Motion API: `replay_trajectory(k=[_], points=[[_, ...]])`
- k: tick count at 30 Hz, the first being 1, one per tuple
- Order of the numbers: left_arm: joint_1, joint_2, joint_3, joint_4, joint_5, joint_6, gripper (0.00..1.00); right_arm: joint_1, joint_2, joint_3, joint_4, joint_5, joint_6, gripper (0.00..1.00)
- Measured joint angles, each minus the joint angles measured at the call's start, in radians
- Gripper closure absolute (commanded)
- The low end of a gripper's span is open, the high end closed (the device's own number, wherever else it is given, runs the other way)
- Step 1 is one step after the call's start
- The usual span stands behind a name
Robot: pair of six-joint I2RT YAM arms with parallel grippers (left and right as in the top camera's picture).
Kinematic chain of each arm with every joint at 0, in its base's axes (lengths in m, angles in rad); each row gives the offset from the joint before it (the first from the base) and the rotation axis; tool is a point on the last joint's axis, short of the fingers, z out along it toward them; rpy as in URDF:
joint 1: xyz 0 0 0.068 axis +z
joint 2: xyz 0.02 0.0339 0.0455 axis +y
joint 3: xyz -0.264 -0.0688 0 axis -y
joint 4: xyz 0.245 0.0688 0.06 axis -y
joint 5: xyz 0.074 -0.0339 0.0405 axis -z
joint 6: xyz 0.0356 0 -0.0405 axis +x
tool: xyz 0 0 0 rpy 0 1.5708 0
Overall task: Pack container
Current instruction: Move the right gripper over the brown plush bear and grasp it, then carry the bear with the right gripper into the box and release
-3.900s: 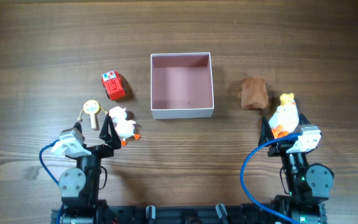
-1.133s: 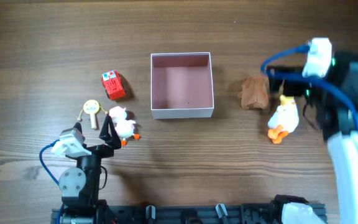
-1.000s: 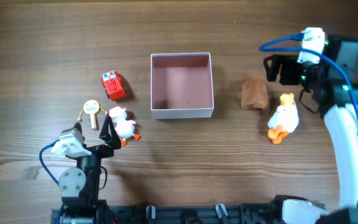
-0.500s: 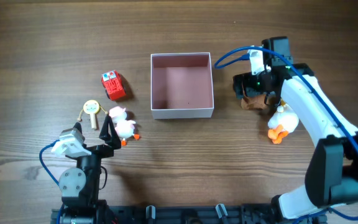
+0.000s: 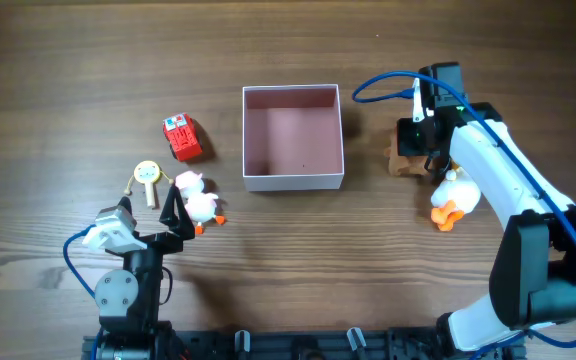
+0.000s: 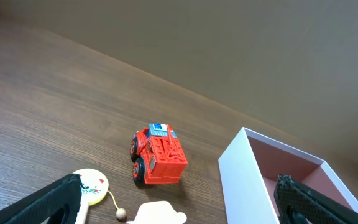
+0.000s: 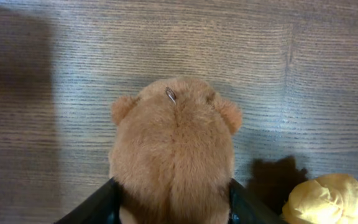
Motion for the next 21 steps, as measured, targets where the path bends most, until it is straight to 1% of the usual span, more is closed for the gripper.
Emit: replay_trajectory(k=[1, 2, 3, 5, 9, 12, 18, 21], points=[[0.000, 0.000, 0.000, 0.000, 0.000, 0.000, 0.00, 0.000, 0.000, 0.000, -0.005, 0.000, 0.004, 0.85], [0.000, 0.000, 0.000, 0.000, 0.000, 0.000, 0.00, 0.000, 0.000, 0.000, -0.011, 0.000, 0.007, 0.89], [0.000, 0.000, 0.000, 0.000, 0.000, 0.000, 0.00, 0.000, 0.000, 0.000, -0.012, 0.000, 0.004, 0.92], [0.000, 0.000, 0.000, 0.000, 0.000, 0.000, 0.00, 0.000, 0.000, 0.000, -0.014, 0.000, 0.015, 0.95], [0.000, 0.000, 0.000, 0.000, 0.000, 0.000, 0.00, 0.000, 0.000, 0.001, -0.020, 0.000, 0.018, 0.96], [0.000, 0.000, 0.000, 0.000, 0.000, 0.000, 0.00, 0.000, -0.014, 0.024, -0.061, 0.000, 0.018, 0.96], [0.000, 0.000, 0.000, 0.000, 0.000, 0.000, 0.00, 0.023, -0.113, 0.190, -0.150, 0.000, 0.018, 0.96], [0.000, 0.000, 0.000, 0.000, 0.000, 0.000, 0.00, 0.113, -0.179, 0.268, -0.155, 0.004, 0.018, 0.96]])
